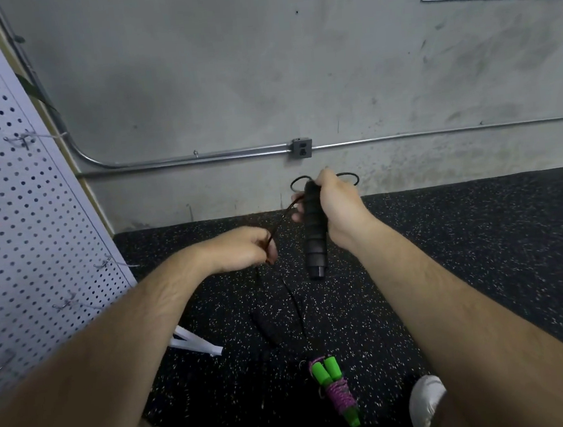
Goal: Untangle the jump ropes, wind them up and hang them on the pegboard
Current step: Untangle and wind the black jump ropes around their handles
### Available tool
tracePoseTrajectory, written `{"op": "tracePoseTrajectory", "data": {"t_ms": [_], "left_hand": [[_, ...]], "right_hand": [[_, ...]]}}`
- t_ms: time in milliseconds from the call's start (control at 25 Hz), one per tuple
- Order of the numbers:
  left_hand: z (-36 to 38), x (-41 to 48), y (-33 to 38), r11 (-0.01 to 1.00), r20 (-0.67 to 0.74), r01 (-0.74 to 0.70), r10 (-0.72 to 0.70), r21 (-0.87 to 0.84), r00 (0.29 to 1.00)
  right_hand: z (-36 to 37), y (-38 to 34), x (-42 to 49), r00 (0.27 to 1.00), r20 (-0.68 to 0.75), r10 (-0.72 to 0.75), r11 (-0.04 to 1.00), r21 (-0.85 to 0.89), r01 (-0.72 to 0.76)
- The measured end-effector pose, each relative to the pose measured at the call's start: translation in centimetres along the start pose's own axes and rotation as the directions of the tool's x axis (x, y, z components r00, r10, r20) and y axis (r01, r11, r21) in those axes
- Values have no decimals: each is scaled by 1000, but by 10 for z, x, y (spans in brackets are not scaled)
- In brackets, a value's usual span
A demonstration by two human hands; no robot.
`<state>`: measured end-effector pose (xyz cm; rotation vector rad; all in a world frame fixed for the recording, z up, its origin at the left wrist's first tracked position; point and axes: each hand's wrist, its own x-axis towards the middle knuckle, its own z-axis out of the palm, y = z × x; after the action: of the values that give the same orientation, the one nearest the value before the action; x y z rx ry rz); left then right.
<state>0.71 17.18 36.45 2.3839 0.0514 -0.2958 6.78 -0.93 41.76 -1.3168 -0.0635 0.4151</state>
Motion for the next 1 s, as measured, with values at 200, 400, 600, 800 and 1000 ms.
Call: {"op": "tracePoseTrajectory", "data": {"t_ms": [200,400,600,800,1000], "left_hand": [[13,-6,-20,991,77,37,-47,127,996],[6,-3,-15,992,-166,57,-38,110,985],[-8,-11,9,981,-339,13,-78,-192,938],[-12,-12,27,980,-532,-115,10,-163,847],[-15,-18,46,942,-667,-302,131,-148,734]], "right_hand": [[-13,-1,-3,1000,0,27,997,-69,-27],[-23,7,4,994,-65,84,948,-303,-100],[-34,23,13,993,-19,118,541,-837,-80],[-29,30,8,990,135,43,225,-967,122],[-3,41,1,820,563,97,782,-554,288]]}}
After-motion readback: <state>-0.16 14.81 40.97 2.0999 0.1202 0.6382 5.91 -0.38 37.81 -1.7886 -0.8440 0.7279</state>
